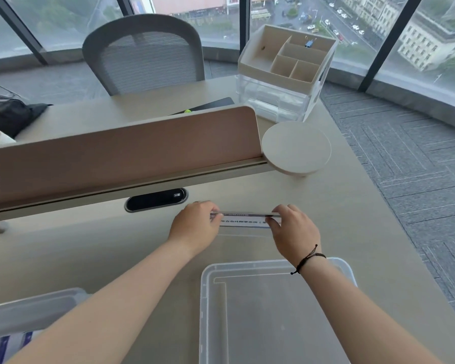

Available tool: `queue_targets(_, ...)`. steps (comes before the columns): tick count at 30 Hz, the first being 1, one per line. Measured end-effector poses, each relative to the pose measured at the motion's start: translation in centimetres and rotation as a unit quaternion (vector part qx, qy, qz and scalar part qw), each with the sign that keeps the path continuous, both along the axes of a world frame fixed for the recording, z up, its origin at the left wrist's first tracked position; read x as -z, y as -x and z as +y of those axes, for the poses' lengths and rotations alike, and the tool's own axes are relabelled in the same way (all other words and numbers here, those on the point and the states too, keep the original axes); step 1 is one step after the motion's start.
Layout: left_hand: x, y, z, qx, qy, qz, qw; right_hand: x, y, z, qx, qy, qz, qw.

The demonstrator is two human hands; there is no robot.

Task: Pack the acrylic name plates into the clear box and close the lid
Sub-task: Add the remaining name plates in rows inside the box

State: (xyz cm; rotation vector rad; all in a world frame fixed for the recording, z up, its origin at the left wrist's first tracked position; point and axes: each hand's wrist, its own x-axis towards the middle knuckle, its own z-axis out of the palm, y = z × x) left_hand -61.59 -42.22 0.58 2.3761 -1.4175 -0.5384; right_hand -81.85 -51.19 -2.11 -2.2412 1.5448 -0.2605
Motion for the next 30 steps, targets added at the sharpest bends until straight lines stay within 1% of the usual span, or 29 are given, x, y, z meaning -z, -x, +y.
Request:
queue_targets(3, -2.1, -1.0, 2.2, -0.034, 0.041, -0.015, 0.998, -2.0, -1.2, 1.6, -0.017, 0.038, -0.028, 0.999)
queue_targets(6, -4.5, -2.3, 5.0, -0.064, 0.069, -0.051, 0.994, -4.3, -2.9, 3.5, -0.045, 0.070, -0.057, 0.995)
queue_targets(9, -6.9, -3.9, 8.6, -0.103, 0.093, -0.079, 0.987, -6.6, -5.0, 5.9, -0.087, 0.104, -0.081, 0.987)
queue_targets(15, -9.8, -7.5, 17.1, -0.190, 0.128, -0.095, 0.969, -10.4, -10.4, 11.1, -0.178, 0.140, -0.106, 0.968)
queue_targets(23, -12.3, -11.9, 27.6, -0.265, 0.144, -0.121, 0.946, -12.4, -17.5, 18.6, -0.276, 0.142, -0.108, 0.944)
queue_targets(30, -11.9, -14.8, 36.6, -0.317, 0.133, -0.126, 0.931, -12.5, -22.7, 25.6, -0.348, 0.108, -0.101, 0.926)
